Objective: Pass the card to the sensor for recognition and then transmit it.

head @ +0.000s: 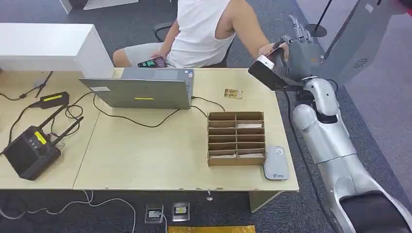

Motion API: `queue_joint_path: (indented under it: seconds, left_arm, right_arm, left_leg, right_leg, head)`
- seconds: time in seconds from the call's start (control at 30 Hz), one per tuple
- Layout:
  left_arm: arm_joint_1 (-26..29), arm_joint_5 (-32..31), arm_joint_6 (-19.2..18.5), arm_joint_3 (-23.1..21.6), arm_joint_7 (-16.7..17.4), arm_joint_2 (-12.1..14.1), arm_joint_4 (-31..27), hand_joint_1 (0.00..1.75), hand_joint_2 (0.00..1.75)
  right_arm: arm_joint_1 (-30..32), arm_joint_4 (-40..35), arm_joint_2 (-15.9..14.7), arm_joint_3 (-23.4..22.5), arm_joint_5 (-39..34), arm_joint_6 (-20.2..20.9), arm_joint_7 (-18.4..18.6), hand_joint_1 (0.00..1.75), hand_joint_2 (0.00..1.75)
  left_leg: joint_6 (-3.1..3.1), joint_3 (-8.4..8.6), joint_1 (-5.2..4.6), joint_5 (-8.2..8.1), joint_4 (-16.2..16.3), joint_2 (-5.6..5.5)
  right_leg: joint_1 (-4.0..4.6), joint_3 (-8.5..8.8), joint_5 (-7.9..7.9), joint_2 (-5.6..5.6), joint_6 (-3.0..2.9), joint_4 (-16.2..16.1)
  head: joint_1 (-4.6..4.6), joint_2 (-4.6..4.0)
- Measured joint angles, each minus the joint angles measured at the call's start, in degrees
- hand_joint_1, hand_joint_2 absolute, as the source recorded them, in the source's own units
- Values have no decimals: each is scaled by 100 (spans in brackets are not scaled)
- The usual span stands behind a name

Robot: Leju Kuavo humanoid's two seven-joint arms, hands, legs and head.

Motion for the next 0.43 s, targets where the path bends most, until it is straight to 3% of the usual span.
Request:
queue_joint_path:
  seconds: [0.03,0.07,0.1,0.13,0.17,0.23,0.27,0.43]
  left_arm:
    - [-4,-26,-11,0,0,-4,0,0,0]
    - [-6,-37,-13,-2,0,-4,-2,0,0]
    - [-10,-46,-15,-2,0,-9,-2,0,0]
    - [-14,-52,-19,-2,0,-11,-2,0,0]
    - [-14,-55,-26,-4,0,-11,-2,0,0]
    - [-13,-59,-33,-4,0,-11,-2,0,0]
    - [-13,-65,-33,-7,0,-11,-2,0,0]
    - [-9,-68,-28,-39,0,-9,-2,0,0]
  right_arm:
    - [-3,129,9,9,2,-33,-4,175,175]
    - [-11,260,20,24,4,-50,-9,141,175]
    - [-19,458,31,39,4,-57,-9,141,175]
    - [-19,587,33,46,4,-52,-7,124,175]
    - [-14,688,35,50,2,-46,-2,72,175]
    - [-1,873,37,50,4,16,31,7,175]
    - [3,996,37,52,4,42,50,0,175]
    - [111,1300,35,50,-26,22,61,0,175]
  left_leg:
    - [0,0,0,0,0,0]
    - [0,0,0,0,0,0]
    - [0,1,0,0,0,0]
    - [0,1,0,0,1,0]
    - [0,1,-1,0,1,0]
    - [0,1,-1,0,1,1]
    - [0,1,-1,0,1,2]
    - [0,0,-1,0,1,3]
  right_leg:
    - [0,1,0,0,0,0]
    - [0,0,0,0,0,0]
    - [0,0,0,1,0,-1]
    - [0,0,0,0,0,-1]
    - [-1,-1,0,0,0,-1]
    - [-1,-2,0,3,0,-1]
    - [-1,-2,0,6,0,-1]
    - [-1,-7,0,8,0,-1]
  head:
    - [0,0]
    - [-4,0]
    - [-2,0]
    - [-2,0]
    - [2,0]
    - [0,0]
    - [-2,0]
    - [-2,0]
